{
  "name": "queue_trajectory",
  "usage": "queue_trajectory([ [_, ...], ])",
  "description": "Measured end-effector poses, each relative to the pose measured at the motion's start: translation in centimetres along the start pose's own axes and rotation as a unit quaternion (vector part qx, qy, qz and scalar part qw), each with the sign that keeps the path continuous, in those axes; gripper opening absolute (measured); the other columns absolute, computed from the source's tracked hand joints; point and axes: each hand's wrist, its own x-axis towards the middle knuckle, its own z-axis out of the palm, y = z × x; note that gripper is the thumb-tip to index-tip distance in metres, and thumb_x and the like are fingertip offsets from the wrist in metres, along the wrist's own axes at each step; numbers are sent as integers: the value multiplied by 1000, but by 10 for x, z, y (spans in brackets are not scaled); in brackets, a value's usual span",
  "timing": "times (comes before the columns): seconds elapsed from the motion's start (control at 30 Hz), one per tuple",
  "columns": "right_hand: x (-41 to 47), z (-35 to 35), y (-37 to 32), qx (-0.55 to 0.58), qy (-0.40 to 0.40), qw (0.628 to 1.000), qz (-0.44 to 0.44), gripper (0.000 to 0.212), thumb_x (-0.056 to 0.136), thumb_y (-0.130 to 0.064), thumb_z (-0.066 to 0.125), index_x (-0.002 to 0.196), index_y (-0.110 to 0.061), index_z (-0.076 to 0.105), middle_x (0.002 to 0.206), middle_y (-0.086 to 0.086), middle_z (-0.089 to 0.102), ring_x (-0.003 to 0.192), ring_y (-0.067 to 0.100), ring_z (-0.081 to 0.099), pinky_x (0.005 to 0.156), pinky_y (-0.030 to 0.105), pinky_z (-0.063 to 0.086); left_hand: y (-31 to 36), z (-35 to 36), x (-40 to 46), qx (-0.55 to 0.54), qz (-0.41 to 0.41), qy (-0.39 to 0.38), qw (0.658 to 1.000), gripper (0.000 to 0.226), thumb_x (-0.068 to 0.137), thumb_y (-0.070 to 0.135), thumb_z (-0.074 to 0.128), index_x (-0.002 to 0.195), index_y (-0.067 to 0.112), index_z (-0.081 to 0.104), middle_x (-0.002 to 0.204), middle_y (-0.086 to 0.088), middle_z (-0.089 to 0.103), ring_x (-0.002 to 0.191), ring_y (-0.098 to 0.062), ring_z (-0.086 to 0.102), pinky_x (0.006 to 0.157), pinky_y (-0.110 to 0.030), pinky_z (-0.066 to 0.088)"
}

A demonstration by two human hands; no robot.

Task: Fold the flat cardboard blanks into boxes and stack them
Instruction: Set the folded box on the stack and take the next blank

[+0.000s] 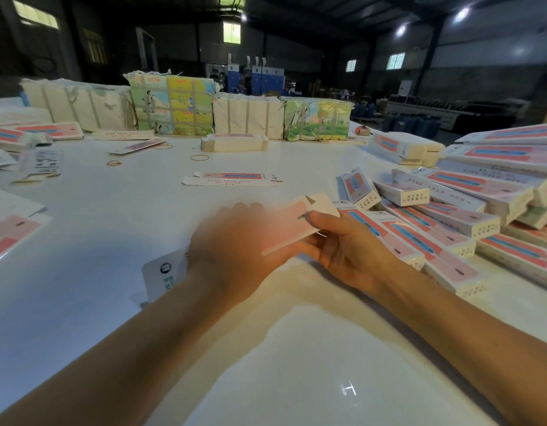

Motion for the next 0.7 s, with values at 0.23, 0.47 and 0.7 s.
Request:
queue_trajectory([
  [0.23,-12,-4,14,-648,30,688,-324,18,100,-18,41,90,-20,55,71,-11,55,67,5,58,58,19,40,4,4,-1,32,18,-27,999,66,69,61,57,92,-1,64,73,-16,64,58,-33,60,51,-33,47],
  [0.47,-12,2,6,-348,61,918,-178,34,100,-32,42,85,-26,71,86,-3,75,84,15,70,79,29,57,2,-2,-2,28,11,-15,999,73,78,65,32,94,1,63,75,-14,63,61,-31,59,53,-29,42],
  [0.7,-14,2,0,-287,14,938,-195,36,97,-12,49,85,-31,77,89,3,74,86,19,69,75,30,58,2,1,-1,18,17,-6,1000,68,77,64,48,100,2,62,80,-14,64,66,-31,59,54,-31,42],
])
